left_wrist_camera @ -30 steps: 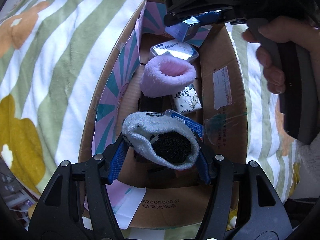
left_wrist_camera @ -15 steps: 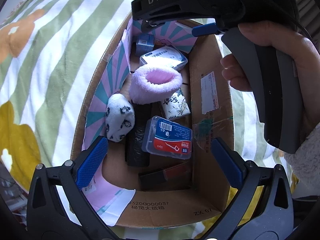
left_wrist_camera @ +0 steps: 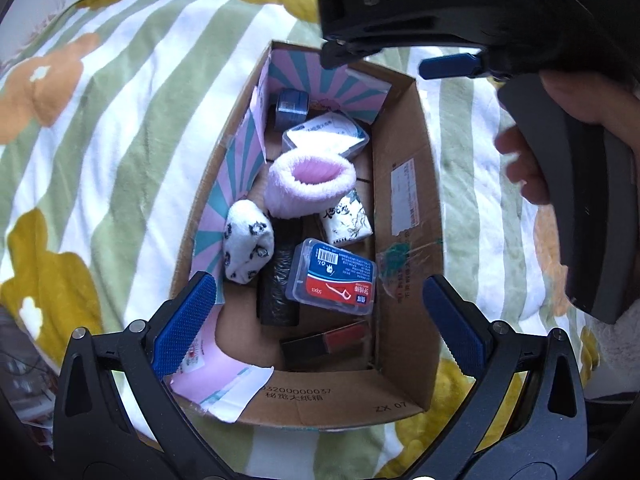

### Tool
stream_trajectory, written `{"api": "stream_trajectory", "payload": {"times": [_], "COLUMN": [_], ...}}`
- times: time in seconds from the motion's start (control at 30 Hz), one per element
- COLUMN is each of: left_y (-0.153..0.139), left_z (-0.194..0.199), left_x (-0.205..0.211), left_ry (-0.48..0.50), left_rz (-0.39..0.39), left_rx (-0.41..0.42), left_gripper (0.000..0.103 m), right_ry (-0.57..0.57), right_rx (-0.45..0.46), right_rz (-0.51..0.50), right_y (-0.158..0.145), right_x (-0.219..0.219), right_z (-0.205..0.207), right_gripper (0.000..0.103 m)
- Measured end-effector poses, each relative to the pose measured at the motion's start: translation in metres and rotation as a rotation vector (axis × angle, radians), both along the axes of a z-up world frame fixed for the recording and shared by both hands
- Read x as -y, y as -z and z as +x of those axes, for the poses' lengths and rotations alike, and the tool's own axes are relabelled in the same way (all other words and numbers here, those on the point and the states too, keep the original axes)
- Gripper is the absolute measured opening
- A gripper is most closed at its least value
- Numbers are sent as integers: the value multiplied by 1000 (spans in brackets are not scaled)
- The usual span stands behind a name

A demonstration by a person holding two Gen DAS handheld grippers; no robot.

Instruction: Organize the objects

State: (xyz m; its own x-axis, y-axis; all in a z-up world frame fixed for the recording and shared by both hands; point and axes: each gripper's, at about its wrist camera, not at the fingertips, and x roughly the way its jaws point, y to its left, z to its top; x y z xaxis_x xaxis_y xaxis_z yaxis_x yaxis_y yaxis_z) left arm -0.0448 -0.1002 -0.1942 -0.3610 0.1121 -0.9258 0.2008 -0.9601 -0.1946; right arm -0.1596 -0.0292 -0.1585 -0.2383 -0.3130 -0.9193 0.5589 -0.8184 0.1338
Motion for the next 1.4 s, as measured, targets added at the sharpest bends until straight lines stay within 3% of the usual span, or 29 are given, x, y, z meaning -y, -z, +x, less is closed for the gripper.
{"api": "stream_trajectory", "payload": {"times": [0.3, 0.6, 1.0, 1.4], "left_y": [-54, -97, -120, -131], "left_z": [0, -1, -5, -6], "left_x": [-13, -52, -117, -153], "left_ry": [20, 99, 189, 258], "left_rz": [-25, -47, -24, -57], "left_rx": [-47, -93, -138, -183], "left_gripper": [103, 103, 103, 103], "right_ry": [104, 283, 488, 582], "right_rx": [-32, -65, -88, -114], "right_rz": [-7, 3, 33, 30], "right_y": [-57, -91, -84, -91], "right_x": [-76, -174, -264, -297], "right_z": [34, 72, 122, 129], "right_gripper": [89, 89, 89, 89]}}
